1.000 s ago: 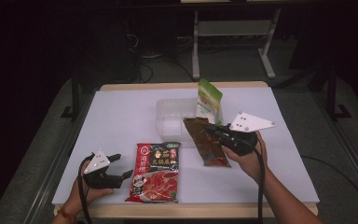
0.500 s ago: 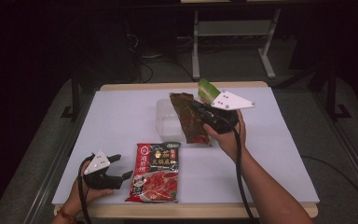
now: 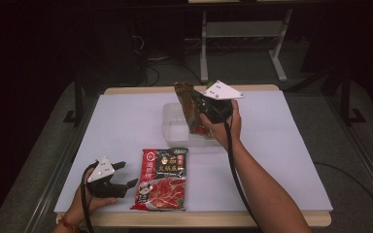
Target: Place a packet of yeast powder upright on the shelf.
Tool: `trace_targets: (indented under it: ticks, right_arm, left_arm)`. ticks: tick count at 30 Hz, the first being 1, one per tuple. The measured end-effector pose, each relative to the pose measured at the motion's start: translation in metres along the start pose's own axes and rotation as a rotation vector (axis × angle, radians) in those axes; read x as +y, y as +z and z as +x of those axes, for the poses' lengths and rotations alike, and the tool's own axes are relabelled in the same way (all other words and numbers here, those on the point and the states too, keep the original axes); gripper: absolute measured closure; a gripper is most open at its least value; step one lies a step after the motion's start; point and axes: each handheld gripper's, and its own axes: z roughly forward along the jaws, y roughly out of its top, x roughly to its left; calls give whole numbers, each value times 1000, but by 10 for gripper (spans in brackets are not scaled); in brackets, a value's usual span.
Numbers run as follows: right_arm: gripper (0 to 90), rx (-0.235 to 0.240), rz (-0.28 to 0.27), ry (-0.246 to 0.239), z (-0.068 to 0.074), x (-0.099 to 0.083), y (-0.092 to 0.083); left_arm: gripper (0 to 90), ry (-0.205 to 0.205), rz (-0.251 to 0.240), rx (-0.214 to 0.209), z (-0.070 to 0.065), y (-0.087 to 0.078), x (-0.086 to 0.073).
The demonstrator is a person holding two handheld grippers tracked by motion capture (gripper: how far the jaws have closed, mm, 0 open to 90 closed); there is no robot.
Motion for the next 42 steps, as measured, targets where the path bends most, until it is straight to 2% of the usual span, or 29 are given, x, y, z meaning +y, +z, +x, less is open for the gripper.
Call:
trace_targets:
  ticks: [2,3,5,6,7,9,10,13,15,20,30,32,38,42]
  right_arm:
    - [899,-19,17,-2,0,-1,7]
    - [899,-45,31,-4,0,-1,13]
    - [899,-57,36,-8,0,-1,15]
    - [899,-86,45,3,-1,-2,22]
    - [899,-86,45,3,-1,-2,22]
    - [899,-125,59,-5,-1,-2,27]
    - [899,-148,65,12,-3,-2,32]
    - [899,-161,69,22,-5,-2,37]
    - [899,-175,82,7,-4,-2,43]
    - [897,-172,104,21,1,-9,58]
    - [894,-135,114,18,11,-18,61]
    - [892,-117,111,27,13,-20,60]
    - [887,-75,109,-3,21,-25,51]
    - [885,-52,116,-5,22,-37,41]
  left_arm:
    - [210,2,1,-3,0,0,0]
    - [210,3,1,-3,0,0,0]
    - [210,1,-2,-8,0,0,0]
    - [210,1,-3,-8,1,0,0]
    - [210,-1,-5,-8,1,0,0]
    - [210,-3,-9,-10,2,-1,0]
    - [210,-5,-13,-10,2,-1,0]
    - [210,-7,-14,-10,3,0,1]
    - [210,-4,-18,-15,3,0,2]
    - [210,3,-16,-26,1,1,2]
    - [210,6,-17,-26,0,1,2]
    - [209,7,-14,-26,0,1,2]
    - [210,7,-14,-27,1,1,1]
    - [210,7,-12,-28,1,1,2]
